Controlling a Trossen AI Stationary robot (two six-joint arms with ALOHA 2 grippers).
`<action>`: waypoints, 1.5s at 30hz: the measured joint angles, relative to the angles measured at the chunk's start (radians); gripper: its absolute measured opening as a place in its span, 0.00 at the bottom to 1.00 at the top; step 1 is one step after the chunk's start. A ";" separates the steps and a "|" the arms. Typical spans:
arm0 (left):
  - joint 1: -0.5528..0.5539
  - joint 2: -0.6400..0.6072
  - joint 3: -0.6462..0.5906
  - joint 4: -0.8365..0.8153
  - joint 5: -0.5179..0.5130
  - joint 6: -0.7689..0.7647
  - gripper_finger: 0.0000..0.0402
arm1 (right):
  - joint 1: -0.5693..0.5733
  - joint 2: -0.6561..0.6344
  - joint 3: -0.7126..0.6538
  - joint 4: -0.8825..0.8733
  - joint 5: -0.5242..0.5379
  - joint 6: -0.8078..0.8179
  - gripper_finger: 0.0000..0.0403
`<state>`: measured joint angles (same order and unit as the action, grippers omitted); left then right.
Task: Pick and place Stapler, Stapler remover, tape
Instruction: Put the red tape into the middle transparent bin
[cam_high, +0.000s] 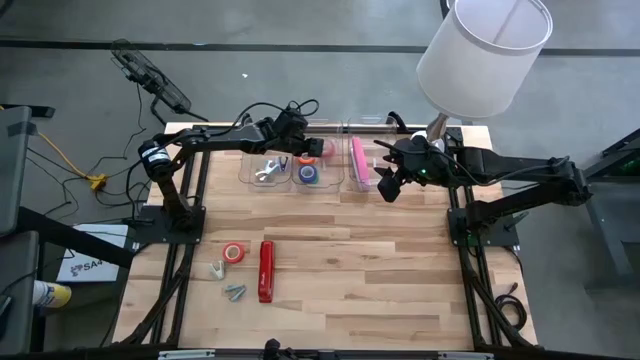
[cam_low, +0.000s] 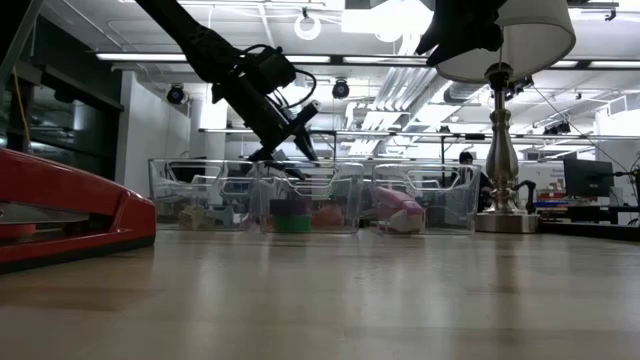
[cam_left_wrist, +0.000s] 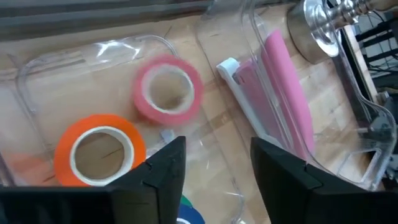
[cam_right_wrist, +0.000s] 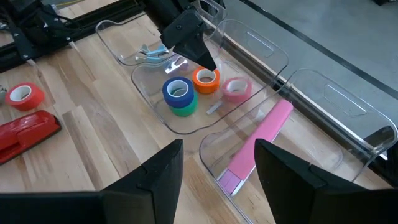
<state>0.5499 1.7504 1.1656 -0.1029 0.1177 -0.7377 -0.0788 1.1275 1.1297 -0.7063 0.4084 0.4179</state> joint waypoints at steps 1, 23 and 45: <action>0.000 0.000 0.000 0.002 0.005 0.000 0.44 | 0.000 0.000 0.000 0.000 0.000 0.000 0.47; 0.013 -0.093 0.276 -0.483 -0.064 0.269 0.45 | 0.000 0.000 0.000 0.001 -0.045 0.000 0.47; 0.013 -0.179 0.412 -0.933 -0.103 0.447 0.45 | 0.000 0.000 0.000 0.001 -0.045 0.000 0.47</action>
<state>0.5625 1.5711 1.5780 -1.0359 0.0149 -0.2906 -0.0788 1.1275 1.1301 -0.7053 0.3637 0.4179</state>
